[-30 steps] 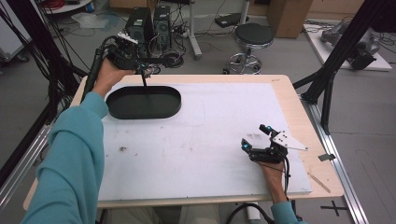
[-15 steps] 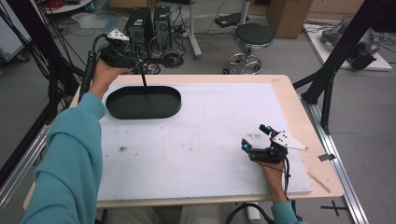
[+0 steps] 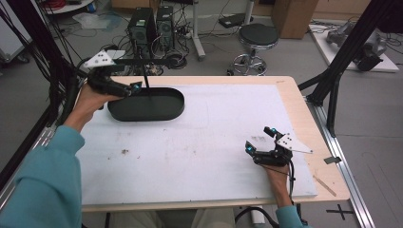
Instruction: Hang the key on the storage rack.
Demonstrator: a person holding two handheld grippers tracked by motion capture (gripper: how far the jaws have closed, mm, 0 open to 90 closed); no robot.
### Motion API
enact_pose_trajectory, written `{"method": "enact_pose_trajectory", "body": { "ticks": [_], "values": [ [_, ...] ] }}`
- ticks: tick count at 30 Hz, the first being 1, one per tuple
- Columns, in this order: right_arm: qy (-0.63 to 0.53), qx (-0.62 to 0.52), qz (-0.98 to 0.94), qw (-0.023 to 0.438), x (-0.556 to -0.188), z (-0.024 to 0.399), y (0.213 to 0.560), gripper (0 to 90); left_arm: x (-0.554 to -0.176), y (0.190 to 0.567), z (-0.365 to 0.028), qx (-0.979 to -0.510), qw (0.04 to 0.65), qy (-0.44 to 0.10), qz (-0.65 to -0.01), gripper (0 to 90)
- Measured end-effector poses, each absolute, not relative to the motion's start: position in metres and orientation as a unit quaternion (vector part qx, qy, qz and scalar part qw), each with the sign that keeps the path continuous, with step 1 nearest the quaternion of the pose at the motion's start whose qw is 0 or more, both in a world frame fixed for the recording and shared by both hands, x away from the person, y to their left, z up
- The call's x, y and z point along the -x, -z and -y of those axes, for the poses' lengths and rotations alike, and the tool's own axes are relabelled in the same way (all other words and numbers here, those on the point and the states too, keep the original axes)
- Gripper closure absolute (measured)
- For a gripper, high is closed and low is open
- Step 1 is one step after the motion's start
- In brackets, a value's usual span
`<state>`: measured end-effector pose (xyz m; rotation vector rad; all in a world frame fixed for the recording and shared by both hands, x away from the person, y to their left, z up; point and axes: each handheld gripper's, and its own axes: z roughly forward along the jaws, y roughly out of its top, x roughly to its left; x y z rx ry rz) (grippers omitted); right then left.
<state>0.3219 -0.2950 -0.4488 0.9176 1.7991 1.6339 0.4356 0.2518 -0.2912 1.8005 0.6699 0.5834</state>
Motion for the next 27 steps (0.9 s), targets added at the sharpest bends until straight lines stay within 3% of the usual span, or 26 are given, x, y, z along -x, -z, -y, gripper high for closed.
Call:
{"method": "enact_pose_trajectory", "body": {
  "ticks": [15, 27],
  "values": [
    [-0.604, -0.343, -0.667, 0.268, -0.321, 0.294, 0.449, 0.4, -0.319, 0.374, -0.287, -0.699, 0.609, -0.264, -0.266, 1.7],
    [-0.602, -0.342, -0.669, 0.27, -0.321, 0.293, 0.449, 0.4, -0.289, 0.436, -0.294, -0.658, 0.638, -0.273, -0.292, 1.7]
  ]
}}
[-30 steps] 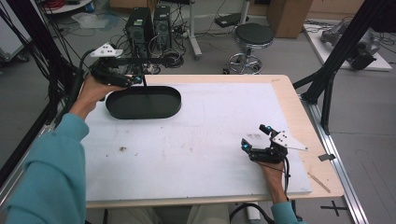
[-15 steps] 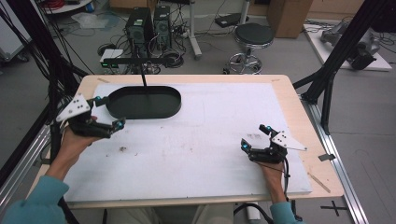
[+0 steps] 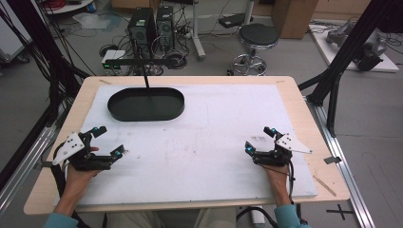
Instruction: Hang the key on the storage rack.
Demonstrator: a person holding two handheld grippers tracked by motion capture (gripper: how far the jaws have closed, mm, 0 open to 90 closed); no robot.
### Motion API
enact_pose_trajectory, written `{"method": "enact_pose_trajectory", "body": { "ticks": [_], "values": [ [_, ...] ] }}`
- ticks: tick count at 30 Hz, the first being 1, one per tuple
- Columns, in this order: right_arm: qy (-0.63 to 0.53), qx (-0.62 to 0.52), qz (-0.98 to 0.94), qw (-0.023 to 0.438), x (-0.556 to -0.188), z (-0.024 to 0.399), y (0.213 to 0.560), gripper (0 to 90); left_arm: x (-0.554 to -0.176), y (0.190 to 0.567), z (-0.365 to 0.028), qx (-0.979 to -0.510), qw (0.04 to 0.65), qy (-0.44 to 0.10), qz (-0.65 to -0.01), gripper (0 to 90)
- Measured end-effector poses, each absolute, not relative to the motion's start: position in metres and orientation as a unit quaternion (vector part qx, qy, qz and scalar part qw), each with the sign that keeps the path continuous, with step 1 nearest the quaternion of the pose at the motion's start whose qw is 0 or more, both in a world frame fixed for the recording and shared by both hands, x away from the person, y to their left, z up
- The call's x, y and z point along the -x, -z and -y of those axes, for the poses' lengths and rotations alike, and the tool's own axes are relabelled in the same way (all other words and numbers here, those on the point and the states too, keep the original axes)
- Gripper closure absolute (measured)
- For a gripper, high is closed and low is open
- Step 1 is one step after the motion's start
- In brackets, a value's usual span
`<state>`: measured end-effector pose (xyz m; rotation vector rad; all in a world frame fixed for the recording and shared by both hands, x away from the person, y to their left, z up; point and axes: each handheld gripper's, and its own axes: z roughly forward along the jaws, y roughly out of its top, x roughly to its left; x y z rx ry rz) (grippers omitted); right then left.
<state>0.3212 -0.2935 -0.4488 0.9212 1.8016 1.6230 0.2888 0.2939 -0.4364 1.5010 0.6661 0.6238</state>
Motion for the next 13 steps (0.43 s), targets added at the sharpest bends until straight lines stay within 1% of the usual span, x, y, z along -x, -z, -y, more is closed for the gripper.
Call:
{"method": "enact_pose_trajectory", "body": {
  "ticks": [6, 13],
  "values": [
    [-0.602, -0.342, -0.669, 0.271, -0.321, 0.294, 0.449, 0.5, -0.283, 0.457, -0.295, -0.646, 0.648, -0.278, -0.293, 1.7],
    [-0.599, -0.337, -0.672, 0.275, -0.321, 0.293, 0.449, 0.4, -0.282, 0.457, -0.295, -0.645, 0.645, -0.284, -0.296, 1.7]
  ]
}}
